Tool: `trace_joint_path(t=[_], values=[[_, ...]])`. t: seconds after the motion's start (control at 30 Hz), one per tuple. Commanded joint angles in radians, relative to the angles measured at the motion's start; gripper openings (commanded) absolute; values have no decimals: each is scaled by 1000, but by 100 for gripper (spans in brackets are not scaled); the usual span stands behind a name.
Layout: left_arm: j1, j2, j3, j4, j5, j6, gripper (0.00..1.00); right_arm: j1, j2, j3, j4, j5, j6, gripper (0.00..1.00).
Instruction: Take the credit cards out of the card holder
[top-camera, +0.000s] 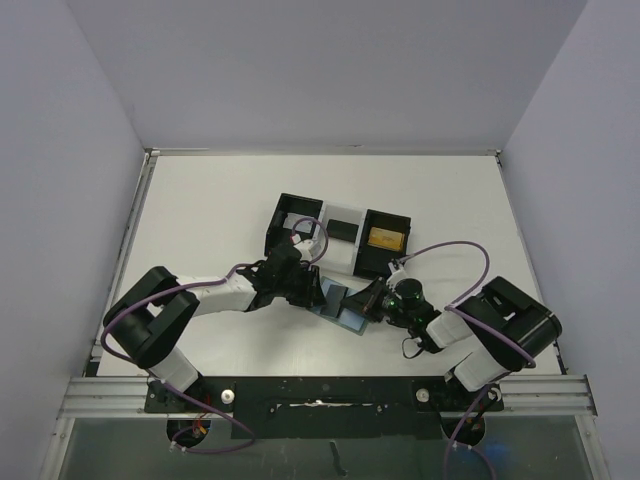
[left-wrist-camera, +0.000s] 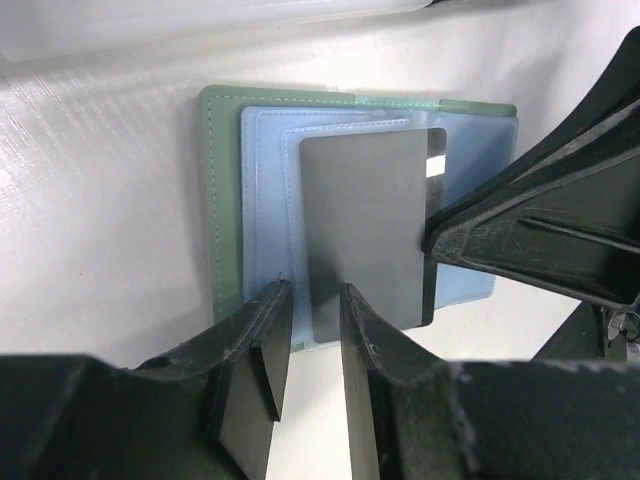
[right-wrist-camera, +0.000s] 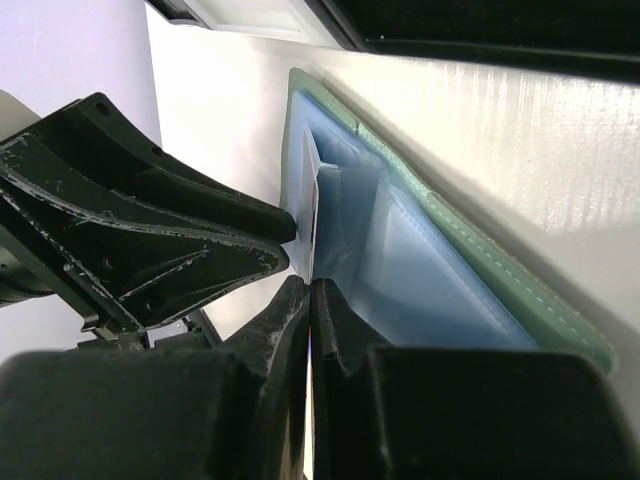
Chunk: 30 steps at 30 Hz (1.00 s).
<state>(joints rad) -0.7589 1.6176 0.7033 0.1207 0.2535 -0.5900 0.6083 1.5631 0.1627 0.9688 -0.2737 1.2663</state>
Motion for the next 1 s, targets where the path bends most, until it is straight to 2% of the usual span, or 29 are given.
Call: trace_joint_path(t=[0.0,0.5,0.73,0.9,0.97], values=[[1,-12,2,-75,-60,38,26,-5,-67,-7,-27,0,-14,1],[1,-21,7,-78,-57,40,26,-27,-250,-21,-254,27,-20,3],[1,-57,9,-75,-55,36,28,-30,-266,-18,-271,44,5,3],[0,-115,8,-80,-93,45,40,-7,-263,-16,-282,129,48,2],[0,-137,1,-64,-104,43,51,6,-229,23,-306,132,34,2]])
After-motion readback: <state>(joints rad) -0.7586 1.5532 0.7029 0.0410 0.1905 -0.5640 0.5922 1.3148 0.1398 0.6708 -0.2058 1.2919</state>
